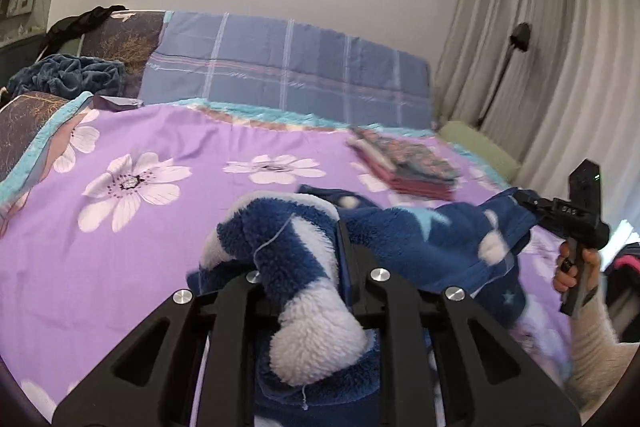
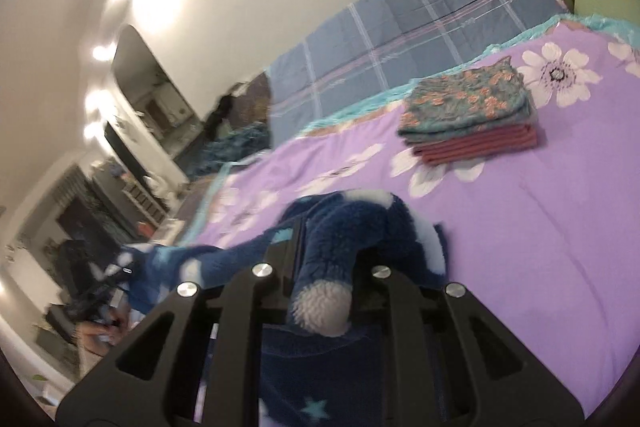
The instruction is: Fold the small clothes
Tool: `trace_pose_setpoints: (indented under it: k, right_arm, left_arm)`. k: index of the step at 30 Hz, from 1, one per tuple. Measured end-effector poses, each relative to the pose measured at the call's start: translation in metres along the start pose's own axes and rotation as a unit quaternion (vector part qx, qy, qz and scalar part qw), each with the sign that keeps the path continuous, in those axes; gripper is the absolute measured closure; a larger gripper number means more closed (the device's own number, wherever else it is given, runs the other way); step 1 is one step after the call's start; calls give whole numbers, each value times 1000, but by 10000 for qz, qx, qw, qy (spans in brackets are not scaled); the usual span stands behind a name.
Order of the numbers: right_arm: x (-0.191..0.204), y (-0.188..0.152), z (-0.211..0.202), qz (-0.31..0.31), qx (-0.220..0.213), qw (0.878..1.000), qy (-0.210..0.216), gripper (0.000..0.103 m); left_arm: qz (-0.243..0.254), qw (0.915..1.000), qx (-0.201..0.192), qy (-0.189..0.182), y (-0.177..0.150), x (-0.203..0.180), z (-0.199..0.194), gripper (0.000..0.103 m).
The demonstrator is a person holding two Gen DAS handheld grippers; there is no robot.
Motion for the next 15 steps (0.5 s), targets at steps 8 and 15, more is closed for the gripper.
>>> trace_pose_setpoints:
  k: [8,15]
  right_arm:
    - [-78,-41,127,360,961,9904,-925,86]
    - [-72,-35,116,225,995,9912,-846,79]
  left_arm:
    - [-618,9901,1252,170,-44,60,126,77]
    - [-771,9906,1129,-88,-42,56,109,66]
Point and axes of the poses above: each gripper's, at about its wrist camera, not at the fingertips, and z roughly the way its jaws point, x to its left, y to its top, the point moved 5 cm from there along z, roughly the way its jaws point, and after that the axes turned 7 degrees about x, right-handed, at the moved point
